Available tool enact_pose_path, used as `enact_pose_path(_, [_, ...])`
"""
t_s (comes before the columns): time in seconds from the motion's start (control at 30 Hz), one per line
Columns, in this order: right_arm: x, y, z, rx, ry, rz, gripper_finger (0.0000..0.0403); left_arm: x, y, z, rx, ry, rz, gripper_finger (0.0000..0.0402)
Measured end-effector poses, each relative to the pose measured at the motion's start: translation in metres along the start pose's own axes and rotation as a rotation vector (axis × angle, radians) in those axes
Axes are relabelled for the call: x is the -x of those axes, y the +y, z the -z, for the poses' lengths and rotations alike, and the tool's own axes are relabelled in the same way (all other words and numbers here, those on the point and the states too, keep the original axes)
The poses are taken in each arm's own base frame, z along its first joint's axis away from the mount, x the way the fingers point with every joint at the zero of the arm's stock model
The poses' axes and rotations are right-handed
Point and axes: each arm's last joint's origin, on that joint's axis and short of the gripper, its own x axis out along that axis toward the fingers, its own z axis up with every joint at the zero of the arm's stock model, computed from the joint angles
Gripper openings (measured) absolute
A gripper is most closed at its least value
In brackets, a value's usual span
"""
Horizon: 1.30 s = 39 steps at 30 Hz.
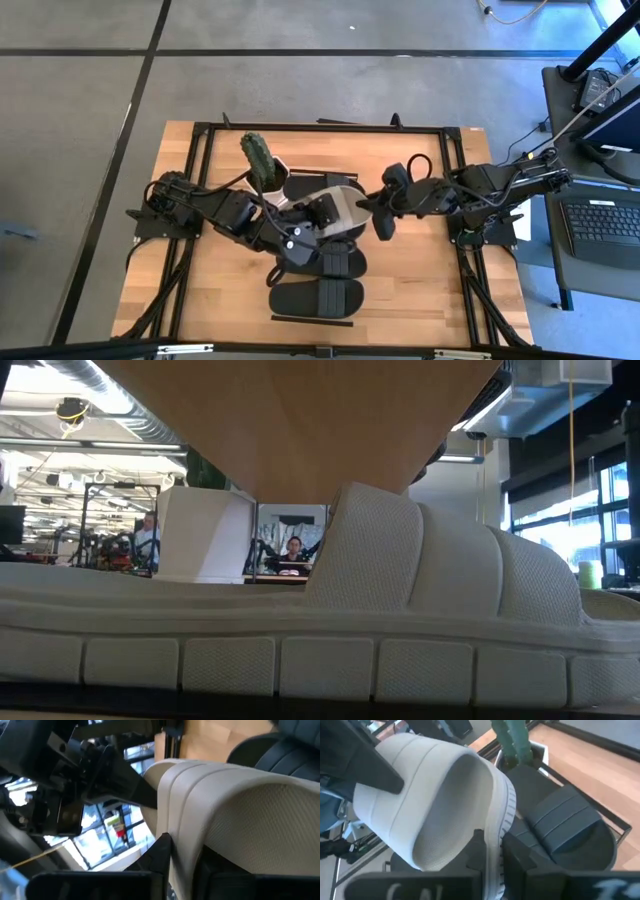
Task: Pick and place slides into the shelf
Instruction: Put the gray slide under the shelf
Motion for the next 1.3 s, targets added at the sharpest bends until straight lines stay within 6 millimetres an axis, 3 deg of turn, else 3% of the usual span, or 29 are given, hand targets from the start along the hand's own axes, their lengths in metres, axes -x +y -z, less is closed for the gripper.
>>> enact_pose_path(0.3, [0.0, 0.0, 0.0, 0.005, 0.004, 0.003, 0.0038, -0.001, 0.0, 0.0, 0.059, -0.029, 0.018, 0.0054])
enact_pose_path(0.67, [0.003, 0.0, 0.0, 0.005, 0.01, -0.018, 0.0038, -0.002, -0.005, 0.005, 0.183, -0.022, 0.077, 0.0203])
enact_pose_path(0.93, [0.013, -0.002, -0.005, -0.006, -0.013, -0.043, 0.0037, 0.004, -0.027, 0.017, 0.321, 0.022, 0.313, 0.0224])
enact_pose_path(1.03, [0.018, -0.003, -0.006, -0.007, -0.019, -0.054, 0.0037, 0.012, -0.029, 0.021, 0.403, -0.006, 0.382, 0.0225])
enact_pose_path(1.3, [0.041, -0.009, -0.015, -0.022, -0.073, -0.097, 0.0037, 0.059, -0.022, 0.047, 0.586, -0.154, 0.404, 0.0225])
